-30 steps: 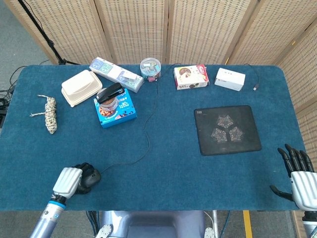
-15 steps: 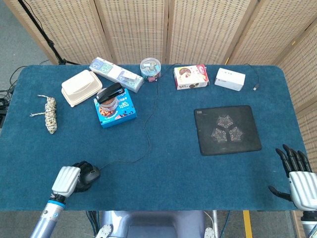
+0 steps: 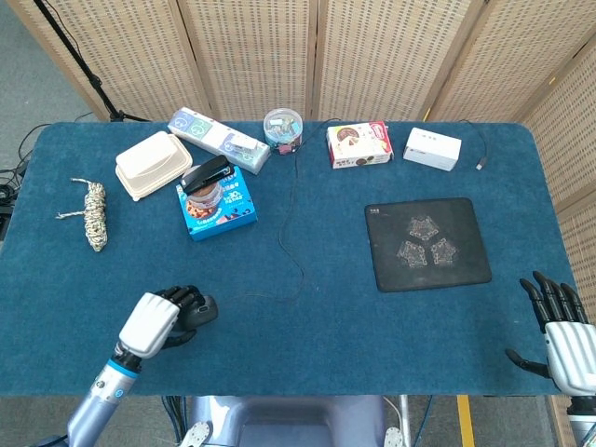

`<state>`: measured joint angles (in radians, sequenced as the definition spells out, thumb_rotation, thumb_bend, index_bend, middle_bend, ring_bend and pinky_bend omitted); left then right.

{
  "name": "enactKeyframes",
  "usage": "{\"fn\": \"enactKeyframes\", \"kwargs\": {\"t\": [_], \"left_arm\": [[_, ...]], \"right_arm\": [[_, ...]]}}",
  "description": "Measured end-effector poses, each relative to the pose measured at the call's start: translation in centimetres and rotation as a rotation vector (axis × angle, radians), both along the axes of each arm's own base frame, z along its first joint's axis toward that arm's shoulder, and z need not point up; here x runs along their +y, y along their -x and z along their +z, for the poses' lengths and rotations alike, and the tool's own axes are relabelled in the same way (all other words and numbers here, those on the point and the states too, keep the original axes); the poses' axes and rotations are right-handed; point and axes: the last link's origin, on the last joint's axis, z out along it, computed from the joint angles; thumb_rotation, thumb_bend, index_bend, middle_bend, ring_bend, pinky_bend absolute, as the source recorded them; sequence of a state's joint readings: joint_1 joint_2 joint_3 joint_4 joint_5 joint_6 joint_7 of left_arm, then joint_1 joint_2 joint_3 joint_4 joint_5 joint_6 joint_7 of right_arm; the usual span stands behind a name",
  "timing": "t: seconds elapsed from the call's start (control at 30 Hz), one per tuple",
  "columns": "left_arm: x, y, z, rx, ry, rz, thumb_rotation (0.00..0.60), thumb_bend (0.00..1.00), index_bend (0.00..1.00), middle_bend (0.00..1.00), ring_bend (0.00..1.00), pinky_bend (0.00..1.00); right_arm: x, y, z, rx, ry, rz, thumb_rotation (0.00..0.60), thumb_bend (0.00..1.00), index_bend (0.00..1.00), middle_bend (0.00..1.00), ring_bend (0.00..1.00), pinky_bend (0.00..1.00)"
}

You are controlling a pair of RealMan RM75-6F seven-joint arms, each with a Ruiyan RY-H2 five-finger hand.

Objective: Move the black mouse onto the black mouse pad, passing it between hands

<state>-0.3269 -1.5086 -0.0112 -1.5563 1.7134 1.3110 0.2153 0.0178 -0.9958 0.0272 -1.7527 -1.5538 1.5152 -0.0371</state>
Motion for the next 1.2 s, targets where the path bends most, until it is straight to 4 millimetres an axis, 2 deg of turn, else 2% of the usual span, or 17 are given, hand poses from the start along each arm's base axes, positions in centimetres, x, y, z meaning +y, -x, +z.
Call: {"fn": "enactKeyframes", "kwargs": {"t": [0.43,0.67,0.87,1.03,1.1,1.17,1.2], "left_arm": [[4.8,-7.0,-2.6,0.063,0.097,-0.176,0.600,0.24,0.42,0.40,0.43,0.67],[6.6,-10.4,-6.0,0.138,0.203,-0.247,0.600,0.22,0.42,0.40,0.43,0.67],[7.6,-12.2,-9.2,0.159,0.244,-0.256,0.600,0.20,0.42,0.40,0.43,0.67],[8.2,-13.1,-11.0,0.161,0.255,-0.257,0.600,0.20,0.42,0.40,0.42,0.67],[8.2,-13.2,-11.5,0.151,0.259,-0.255,0.600,0.18,0.37,0.35,0.37,0.64],[8.2,-13.4,-11.8,0.139,0.264,-0.255,0.600,0.15,0.22,0.21,0.25,0.56],[8.2,-13.4,-11.9,0.138,0.263,-0.255,0.600,0.13,0.12,0.11,0.17,0.52]], "right_arm": [[-0.2,0.2,0.2,-0.008,0.000,-0.009,0.600,0.00,0.00,0.00,0.00,0.00],[-0.3,0.3,0.3,-0.012,0.002,-0.013,0.600,0.00,0.00,0.00,0.00,0.00],[-0.3,0.4,0.4,-0.016,0.006,-0.018,0.600,0.00,0.00,0.00,0.00,0.00],[-0.5,0.5,0.6,-0.018,0.010,-0.024,0.600,0.00,0.00,0.00,0.00,0.00],[-0.5,0.5,0.6,-0.017,0.011,-0.025,0.600,0.00,0.00,0.00,0.00,0.00],[-0.6,0.6,0.6,-0.018,0.012,-0.027,0.600,0.00,0.00,0.00,0.00,0.00],[-0.6,0.6,0.6,-0.018,0.012,-0.027,0.600,0.00,0.00,0.00,0.00,0.00]]}}
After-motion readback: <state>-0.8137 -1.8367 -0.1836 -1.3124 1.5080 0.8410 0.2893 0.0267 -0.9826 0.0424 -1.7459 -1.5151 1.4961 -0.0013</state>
